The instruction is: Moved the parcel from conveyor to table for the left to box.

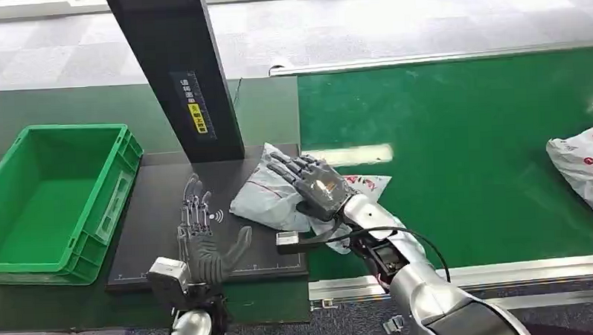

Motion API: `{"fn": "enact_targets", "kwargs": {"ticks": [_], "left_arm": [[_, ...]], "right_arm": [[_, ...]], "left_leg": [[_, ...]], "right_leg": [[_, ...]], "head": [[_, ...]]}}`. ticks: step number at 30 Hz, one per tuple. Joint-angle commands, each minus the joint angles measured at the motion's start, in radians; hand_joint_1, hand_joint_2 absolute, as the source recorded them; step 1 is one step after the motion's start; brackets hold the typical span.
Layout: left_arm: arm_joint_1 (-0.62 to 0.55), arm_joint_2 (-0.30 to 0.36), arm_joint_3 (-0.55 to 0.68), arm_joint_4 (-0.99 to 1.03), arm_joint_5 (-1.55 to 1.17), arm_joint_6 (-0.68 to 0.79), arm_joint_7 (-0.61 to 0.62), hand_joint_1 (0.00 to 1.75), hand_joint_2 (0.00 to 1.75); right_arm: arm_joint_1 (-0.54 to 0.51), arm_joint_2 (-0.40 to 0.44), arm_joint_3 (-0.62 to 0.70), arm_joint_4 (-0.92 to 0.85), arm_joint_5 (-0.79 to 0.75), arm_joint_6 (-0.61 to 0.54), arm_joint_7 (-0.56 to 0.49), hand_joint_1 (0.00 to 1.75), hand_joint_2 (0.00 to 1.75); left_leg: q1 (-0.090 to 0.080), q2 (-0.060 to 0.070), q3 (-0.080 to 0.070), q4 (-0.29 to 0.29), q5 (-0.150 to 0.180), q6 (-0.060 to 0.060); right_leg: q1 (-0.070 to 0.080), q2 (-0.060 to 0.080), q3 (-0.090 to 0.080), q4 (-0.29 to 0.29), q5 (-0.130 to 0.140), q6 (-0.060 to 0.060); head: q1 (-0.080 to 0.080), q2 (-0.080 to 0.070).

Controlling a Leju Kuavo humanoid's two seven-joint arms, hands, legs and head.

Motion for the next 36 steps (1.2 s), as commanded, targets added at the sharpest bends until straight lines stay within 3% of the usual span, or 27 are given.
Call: {"fn": "enact_targets", "kwargs": {"ticks": [1,9,11,14,16,19,22,24,28,36], "left_arm": [[-0.012,0.017,-0.006,0.057,0.004,-0.003,0.001,0.0,1.75],[-0.012,0.017,-0.006,0.057,0.004,-0.003,0.001,0.0,1.75],[-0.025,0.01,-0.004,0.07,0.006,-0.003,0.001,0.0,1.75],[-0.047,0.004,-0.004,0.094,0.01,0.004,0.001,0.0,1.75],[-0.045,0.004,-0.002,0.091,0.01,0.01,0.001,0.0,1.75],[-0.03,0.013,0.001,0.076,0.003,0.017,0.001,0.0,1.75],[-0.012,0.034,-0.002,0.069,-0.032,0.015,0.001,0.0,1.75],[-0.009,0.038,-0.001,0.065,-0.031,0.012,0.001,0.0,1.75],[-0.009,0.038,-0.001,0.065,-0.031,0.012,0.001,0.0,1.75],[-0.009,0.038,-0.001,0.065,-0.031,0.012,0.001,0.0,1.75]], "right_arm": [[-0.004,0.032,-0.076,-0.024,-0.017,-0.005,-0.035,0.0,1.75],[-0.004,0.032,-0.076,-0.024,-0.017,-0.005,-0.035,0.0,1.75],[0.014,0.045,-0.028,-0.074,-0.125,-0.005,-0.071,0.0,1.75],[0.048,-0.004,0.228,-0.226,-0.443,-0.005,-0.071,0.0,1.75],[0.077,-0.037,0.301,-0.344,-0.588,-0.005,-0.071,0.0,1.75],[0.122,-0.095,0.321,-0.517,-0.771,0.007,-0.071,0.0,1.75],[0.221,-0.177,0.251,-0.755,-0.958,0.075,-0.071,0.0,1.75],[0.233,-0.198,0.245,-0.779,-0.965,0.083,-0.071,0.0,1.75],[0.233,-0.198,0.245,-0.779,-0.965,0.083,-0.071,0.0,1.75],[0.233,-0.198,0.245,-0.779,-0.965,0.083,-0.071,0.0,1.75]], "left_leg": [[0.0,0.001,0.001,-0.001,0.0,0.0],[0.0,0.0,0.002,-0.002,0.0,0.0],[0.0,0.001,0.001,-0.001,0.0,0.0],[0.0,0.001,0.001,-0.001,0.0,0.0],[0.0,0.001,0.001,-0.001,0.0,-0.001],[0.0,0.0,0.0,0.0,0.0,0.0],[0.0,-0.002,0.0,-0.001,0.0,0.0],[0.0,-0.006,0.001,-0.002,0.001,0.0],[-0.001,0.001,0.0,-0.001,0.0,0.0],[-0.001,0.0,0.001,-0.001,0.0,0.0]], "right_leg": [[0.0,-0.001,0.001,-0.001,0.0,0.0],[0.0,-0.001,0.002,-0.002,0.0,0.0],[0.0,-0.001,0.001,-0.001,0.0,0.0],[0.0,0.0,0.0,0.0,0.0,0.0],[0.0,-0.001,0.0,-0.001,0.0,0.0],[0.0,-0.001,0.0,-0.001,0.0,0.0],[0.0,-0.004,0.001,-0.002,-0.001,0.0],[0.0,-0.007,0.003,-0.003,-0.001,0.001],[-0.001,0.0,0.0,-0.001,0.0,0.0],[0.0,-0.001,0.001,-0.001,0.0,0.0]], "head": [[0.0,0.0],[0.0,0.0],[0.0,0.0],[0.0,0.0],[0.0,0.0],[0.0,0.0],[0.0,0.0],[0.0,0.0],[0.0,0.0],[0.0,0.0]]}}
